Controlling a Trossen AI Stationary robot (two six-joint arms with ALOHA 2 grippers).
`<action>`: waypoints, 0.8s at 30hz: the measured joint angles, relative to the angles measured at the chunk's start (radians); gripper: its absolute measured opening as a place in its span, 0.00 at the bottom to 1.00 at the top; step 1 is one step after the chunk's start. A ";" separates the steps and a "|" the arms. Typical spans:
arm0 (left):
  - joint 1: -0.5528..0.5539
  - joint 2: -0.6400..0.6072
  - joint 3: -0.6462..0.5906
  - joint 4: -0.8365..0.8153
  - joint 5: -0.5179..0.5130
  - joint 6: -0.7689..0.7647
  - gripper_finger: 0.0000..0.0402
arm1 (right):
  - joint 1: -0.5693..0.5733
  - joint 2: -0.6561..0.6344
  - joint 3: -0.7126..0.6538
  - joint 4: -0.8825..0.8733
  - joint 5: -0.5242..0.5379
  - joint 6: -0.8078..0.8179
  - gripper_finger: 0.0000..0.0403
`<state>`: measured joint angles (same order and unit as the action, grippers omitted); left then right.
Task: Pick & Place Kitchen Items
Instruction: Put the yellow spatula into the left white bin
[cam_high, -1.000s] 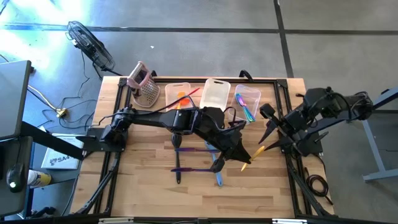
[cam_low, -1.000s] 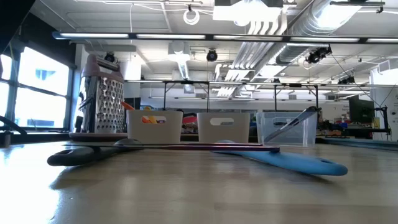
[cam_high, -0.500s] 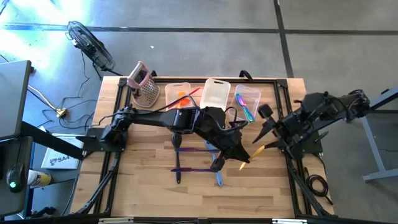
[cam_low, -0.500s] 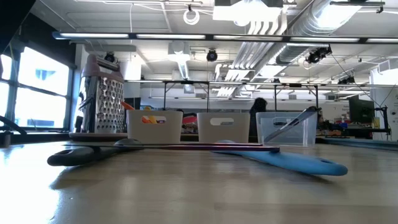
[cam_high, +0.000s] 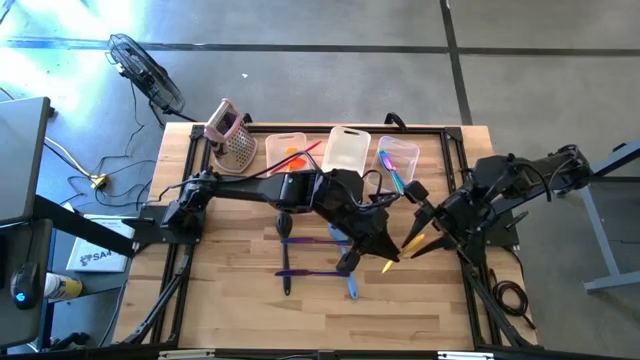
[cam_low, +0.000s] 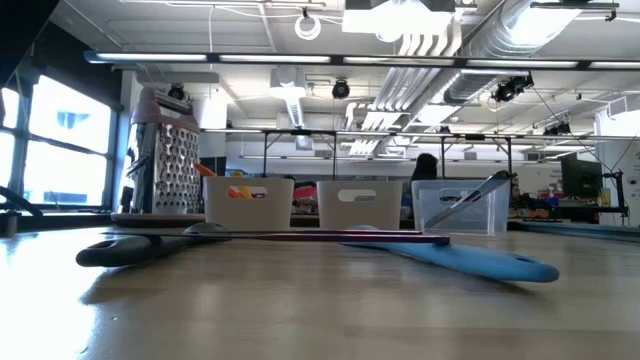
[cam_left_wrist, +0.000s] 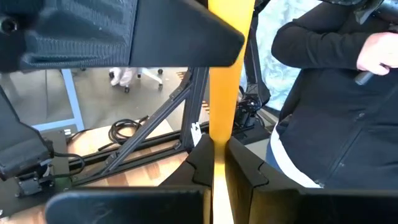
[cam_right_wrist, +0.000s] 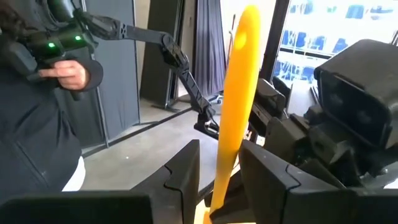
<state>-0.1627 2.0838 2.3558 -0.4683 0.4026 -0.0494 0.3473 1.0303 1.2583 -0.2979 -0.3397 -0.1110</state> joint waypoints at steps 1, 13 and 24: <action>0.000 0.000 0.000 -0.004 0.000 0.000 0.02 | 0.000 0.000 0.000 -0.002 -0.001 0.001 0.26; 0.000 0.000 0.000 -0.015 0.037 0.000 0.02 | 0.000 0.056 0.000 0.056 -0.069 0.012 0.21; -0.002 0.000 0.000 -0.048 -0.028 -0.004 0.05 | 0.000 0.055 0.000 0.035 -0.049 0.003 0.04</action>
<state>-0.1645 2.0838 2.3558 -0.5165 0.3750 -0.0535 0.3470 1.0858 1.2583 -0.2626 -0.3886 -0.1081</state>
